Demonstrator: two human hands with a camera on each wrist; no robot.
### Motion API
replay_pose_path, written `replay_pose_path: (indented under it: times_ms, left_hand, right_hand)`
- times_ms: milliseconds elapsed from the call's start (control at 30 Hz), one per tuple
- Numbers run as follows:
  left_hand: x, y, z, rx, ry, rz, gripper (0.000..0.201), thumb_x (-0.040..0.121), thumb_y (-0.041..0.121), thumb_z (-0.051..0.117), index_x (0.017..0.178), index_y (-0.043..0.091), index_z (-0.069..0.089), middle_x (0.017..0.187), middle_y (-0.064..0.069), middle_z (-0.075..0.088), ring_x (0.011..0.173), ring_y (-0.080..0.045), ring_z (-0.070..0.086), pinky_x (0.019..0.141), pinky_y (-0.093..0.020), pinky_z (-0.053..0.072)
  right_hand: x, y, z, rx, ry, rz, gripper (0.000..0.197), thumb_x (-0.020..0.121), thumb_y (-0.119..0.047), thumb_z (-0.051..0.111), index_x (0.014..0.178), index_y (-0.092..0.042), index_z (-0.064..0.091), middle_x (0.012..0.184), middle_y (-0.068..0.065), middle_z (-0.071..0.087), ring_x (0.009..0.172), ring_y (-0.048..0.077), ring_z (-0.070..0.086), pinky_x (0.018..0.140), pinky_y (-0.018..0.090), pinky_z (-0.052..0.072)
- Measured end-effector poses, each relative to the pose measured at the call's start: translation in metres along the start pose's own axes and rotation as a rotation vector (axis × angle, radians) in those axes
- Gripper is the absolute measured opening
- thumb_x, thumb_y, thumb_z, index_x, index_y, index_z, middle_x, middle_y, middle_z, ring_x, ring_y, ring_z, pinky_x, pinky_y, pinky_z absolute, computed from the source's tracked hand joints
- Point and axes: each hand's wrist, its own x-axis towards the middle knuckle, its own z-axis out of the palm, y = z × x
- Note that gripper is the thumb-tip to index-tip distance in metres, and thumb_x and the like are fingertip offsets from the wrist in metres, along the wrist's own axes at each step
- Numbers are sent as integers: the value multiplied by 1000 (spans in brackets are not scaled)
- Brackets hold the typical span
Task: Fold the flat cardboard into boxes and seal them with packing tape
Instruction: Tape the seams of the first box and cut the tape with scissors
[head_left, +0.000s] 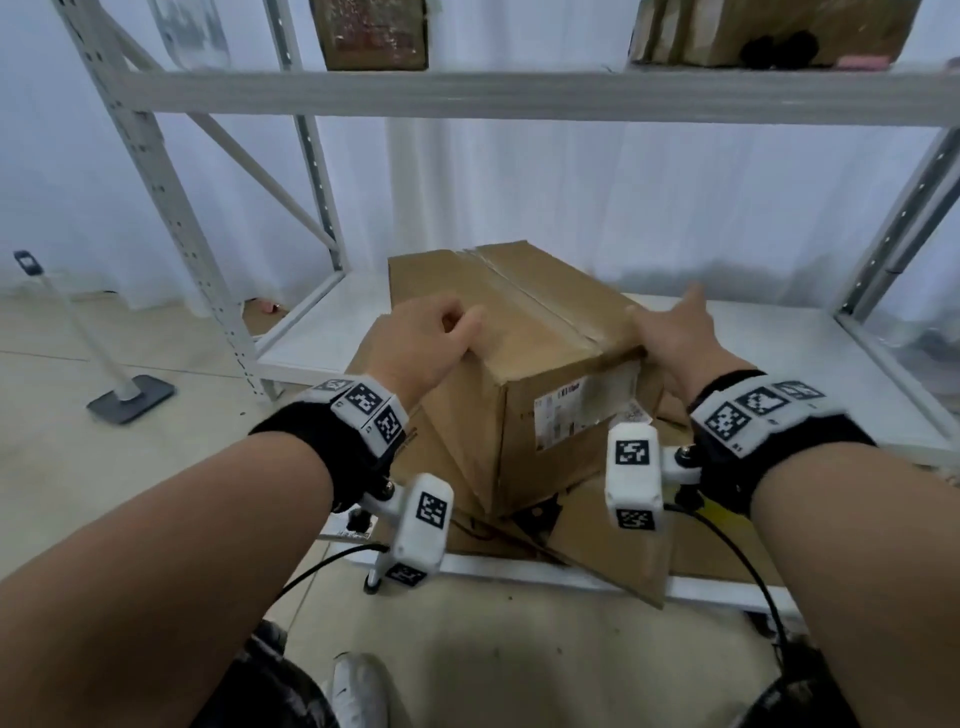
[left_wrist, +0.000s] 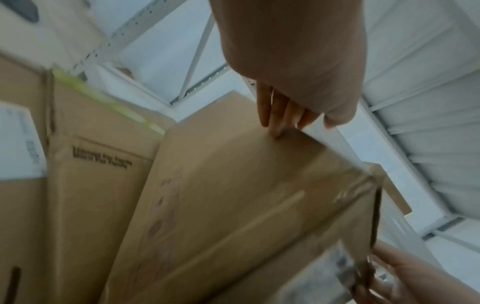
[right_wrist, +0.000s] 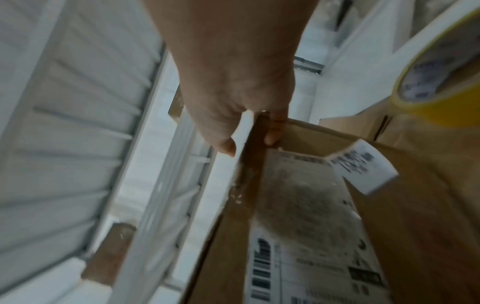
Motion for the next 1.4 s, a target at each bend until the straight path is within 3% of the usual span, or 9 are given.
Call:
replay_pose_path:
  times_ms: [100, 267, 467, 567, 667, 800, 967, 1133, 1400]
  left_hand:
    - [5, -12, 6, 148, -168, 127, 37, 87, 54, 57, 104, 22, 62, 104, 3, 57, 98, -14, 51, 89, -34, 45]
    - [14, -44, -5, 285, -498, 165, 103, 58, 96, 26, 147, 44, 27, 158, 1, 19, 144, -26, 14, 116, -49, 12]
    - [11, -42, -12, 549, -678, 289, 106, 69, 76, 50, 153, 29, 5, 161, -10, 6, 147, -27, 5, 118, -39, 5]
    - [7, -30, -2, 536, -436, 407, 67, 88, 50, 58, 147, 23, 38, 150, -8, 40, 134, -27, 37, 112, -34, 24]
    - [7, -5, 15, 552, -301, 479, 52, 89, 55, 49, 126, 20, 63, 126, 0, 64, 103, -19, 56, 91, -29, 39]
    - [15, -4, 20, 292, -243, 282, 50, 89, 59, 44, 107, 20, 70, 100, 5, 69, 91, -11, 60, 87, -33, 49]
    - [29, -22, 11, 391, -131, -87, 48, 95, 48, 47, 131, 17, 54, 145, -10, 40, 136, -28, 31, 111, -43, 27]
    - [51, -53, 5, 320, -65, -445, 75, 92, 54, 48, 148, 8, 27, 154, -23, 22, 145, -34, 15, 119, -42, 11]
    - [62, -80, 3, -169, 46, -593, 77, 81, 47, 68, 143, 15, 33, 141, -14, 33, 126, -33, 42, 108, -46, 36]
  right_hand:
    - [-6, 7, 17, -115, 25, 145, 102, 84, -47, 61, 154, -16, -6, 156, 21, 16, 137, 40, 31, 110, 50, 34]
    - [-16, 5, 36, -4, 60, 258, 118, 78, -53, 66, 147, -30, -27, 156, 25, 9, 137, 44, 27, 108, 56, 33]
    - [-15, 6, 34, 112, 71, 77, 91, 93, -27, 56, 153, -28, -13, 152, 11, 31, 128, 32, 44, 102, 45, 45]
    - [-18, 2, 41, 11, -21, -64, 66, 94, -20, 50, 152, -20, 19, 149, 7, 34, 127, 27, 45, 100, 35, 41]
    - [-22, 2, 48, -48, -137, -89, 57, 96, -29, 52, 149, -24, 33, 155, 7, 21, 136, 30, 35, 107, 36, 35]
    - [-19, 5, 51, -87, -211, -77, 66, 96, -39, 53, 153, -29, 21, 161, 10, -2, 146, 34, 17, 117, 43, 24]
    - [2, 5, 46, -110, -246, -28, 71, 96, -28, 52, 155, -30, 13, 163, 10, -3, 148, 30, 12, 118, 46, 24]
    - [19, -6, 49, -66, -261, 65, 76, 91, -6, 46, 153, -35, 14, 161, 8, 11, 143, 32, 29, 111, 50, 35]
    - [7, -28, 74, -519, 15, 54, 48, 97, -6, 34, 145, -10, 37, 156, 17, 17, 139, 35, 27, 111, 44, 29]
